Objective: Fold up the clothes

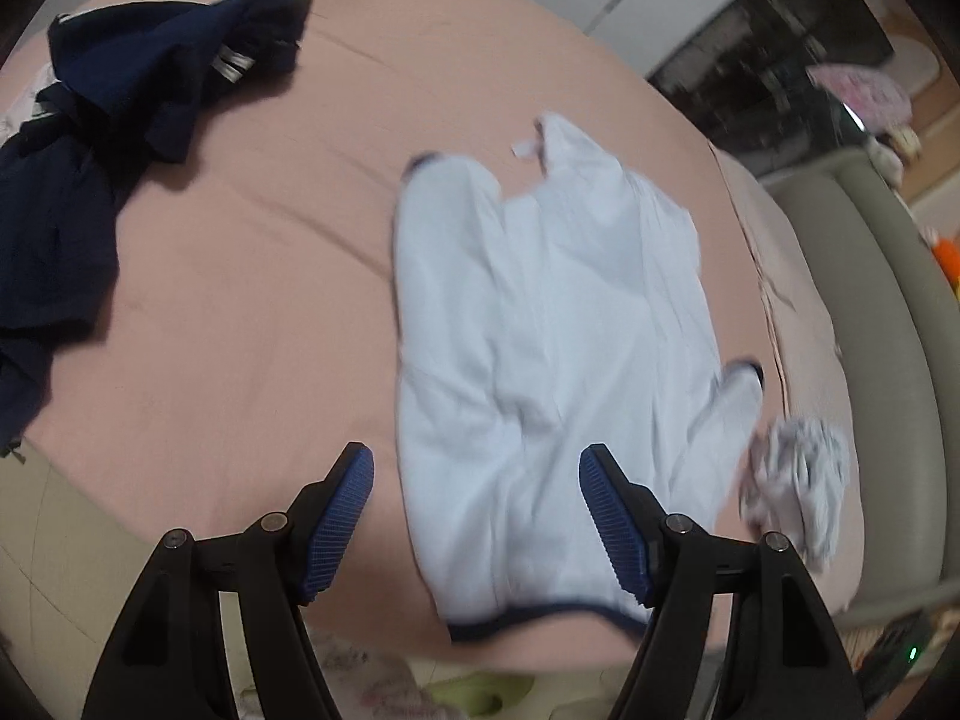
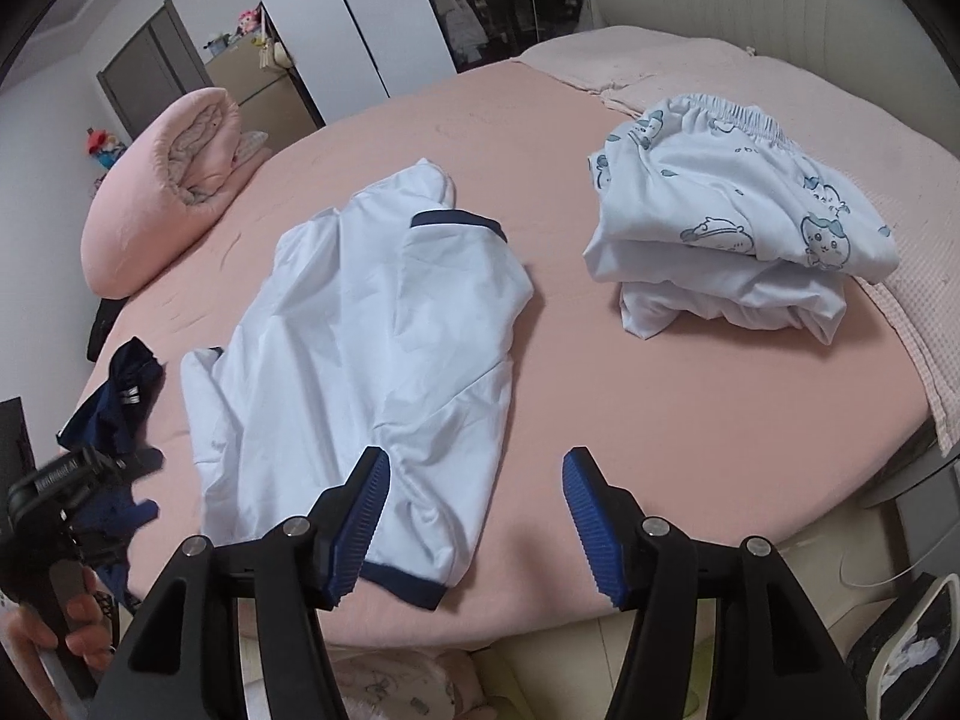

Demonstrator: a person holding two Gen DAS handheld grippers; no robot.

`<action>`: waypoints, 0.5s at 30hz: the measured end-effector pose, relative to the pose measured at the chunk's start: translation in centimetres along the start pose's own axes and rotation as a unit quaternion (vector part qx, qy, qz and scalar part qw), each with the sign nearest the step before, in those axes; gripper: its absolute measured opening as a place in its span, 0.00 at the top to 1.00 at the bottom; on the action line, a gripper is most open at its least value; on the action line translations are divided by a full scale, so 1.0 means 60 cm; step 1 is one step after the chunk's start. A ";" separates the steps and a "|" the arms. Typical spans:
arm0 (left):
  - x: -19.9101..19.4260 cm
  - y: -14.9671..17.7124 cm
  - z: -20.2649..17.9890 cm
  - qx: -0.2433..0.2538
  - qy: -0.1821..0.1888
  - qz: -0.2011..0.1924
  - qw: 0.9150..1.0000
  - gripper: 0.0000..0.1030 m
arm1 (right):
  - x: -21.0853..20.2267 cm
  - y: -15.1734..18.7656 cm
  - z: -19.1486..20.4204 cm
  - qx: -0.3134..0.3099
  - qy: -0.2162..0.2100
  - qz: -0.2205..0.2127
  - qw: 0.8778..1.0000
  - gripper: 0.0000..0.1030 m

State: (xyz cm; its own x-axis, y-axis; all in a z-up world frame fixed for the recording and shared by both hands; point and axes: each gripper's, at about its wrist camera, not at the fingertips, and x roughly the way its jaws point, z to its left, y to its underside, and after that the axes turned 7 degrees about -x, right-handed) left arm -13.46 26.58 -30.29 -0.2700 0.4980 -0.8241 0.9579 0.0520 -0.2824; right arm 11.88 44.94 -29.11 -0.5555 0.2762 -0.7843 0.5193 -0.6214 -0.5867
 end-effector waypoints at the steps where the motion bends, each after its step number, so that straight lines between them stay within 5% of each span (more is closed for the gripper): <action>1: 0.004 -0.009 0.003 -0.010 -0.001 -0.008 1.000 0.32 | 0.006 -0.003 -0.002 0.002 -0.001 0.003 1.000 0.42; 7: 0.036 -0.059 0.045 -0.104 0.039 -0.014 0.994 0.32 | 0.037 -0.024 -0.015 0.016 -0.004 0.020 1.000 0.42; 15: 0.070 -0.089 0.063 -0.116 0.025 0.004 0.993 0.32 | 0.073 -0.059 -0.053 0.058 -0.028 0.032 0.997 0.42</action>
State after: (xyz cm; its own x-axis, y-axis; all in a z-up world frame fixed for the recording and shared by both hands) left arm -20.08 25.14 -34.10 -0.2625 0.5417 -0.7985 0.9582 0.2437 -0.1497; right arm 9.68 50.68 -31.12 -0.5608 0.1942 -0.8049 0.4779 -0.7179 -0.5062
